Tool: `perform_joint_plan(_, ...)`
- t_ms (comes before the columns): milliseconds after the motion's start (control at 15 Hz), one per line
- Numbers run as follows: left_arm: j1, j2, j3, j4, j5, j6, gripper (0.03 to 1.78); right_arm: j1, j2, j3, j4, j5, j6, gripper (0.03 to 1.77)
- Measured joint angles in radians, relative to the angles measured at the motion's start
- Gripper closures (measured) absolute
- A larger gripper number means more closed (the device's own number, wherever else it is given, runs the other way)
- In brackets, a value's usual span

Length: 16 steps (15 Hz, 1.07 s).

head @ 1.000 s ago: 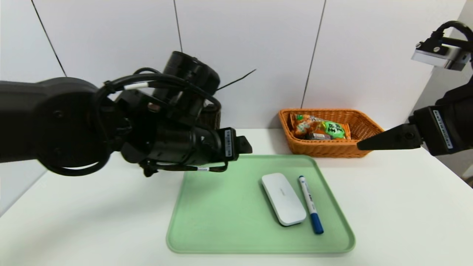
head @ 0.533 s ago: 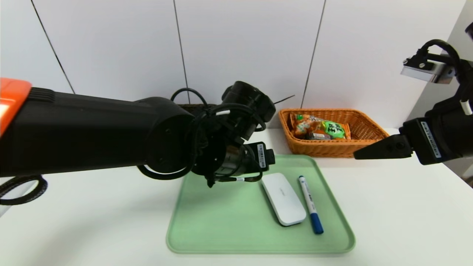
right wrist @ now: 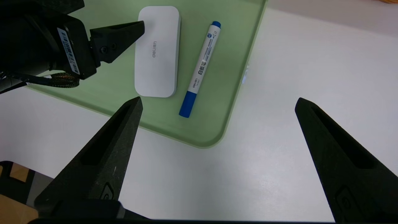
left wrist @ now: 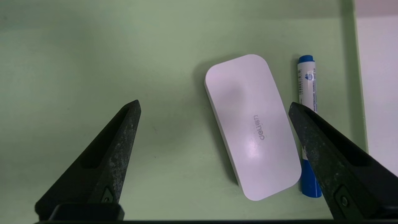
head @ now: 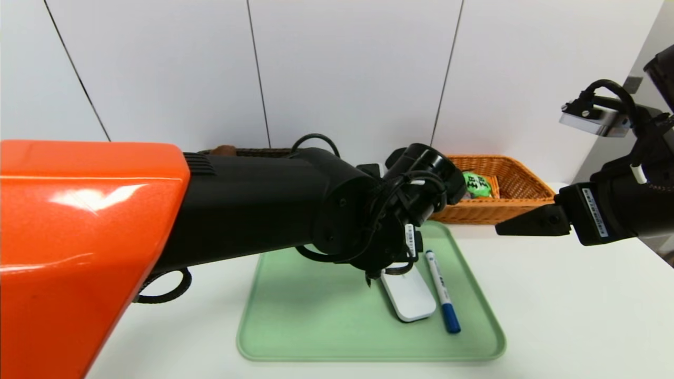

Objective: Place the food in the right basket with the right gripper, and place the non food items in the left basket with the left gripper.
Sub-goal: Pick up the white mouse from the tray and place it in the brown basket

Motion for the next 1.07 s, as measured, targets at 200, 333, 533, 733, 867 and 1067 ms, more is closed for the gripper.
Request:
perform_joint_plan(200,-0.016,0.049,-0.068,0.072,0.002,-0.032,0.12,-0.002,-0.005,0.014,-0.001,0.001,0.001,0.10)
perform_joint_plan(333,-0.020,0.068,-0.079,0.070,0.003,-0.034,0.12,-0.002,-0.009,0.023,-0.001,0.001,0.002,0.10)
perform_joint_plan(533,-0.023,0.088,-0.084,0.063,0.003,-0.034,0.12,-0.002,-0.010,0.036,-0.002,0.006,0.002,0.10)
perform_joint_plan(733,-0.027,0.101,-0.085,0.050,0.003,-0.034,0.12,-0.001,-0.010,0.044,-0.003,0.009,0.002,0.10)
perform_joint_plan(867,-0.033,0.108,-0.085,0.041,0.002,-0.034,0.12,0.000,-0.009,0.046,-0.004,0.009,0.002,0.10)
perform_joint_plan(1067,-0.040,0.114,-0.085,0.025,0.002,-0.031,0.12,0.002,-0.009,0.050,-0.004,0.009,0.002,0.10)
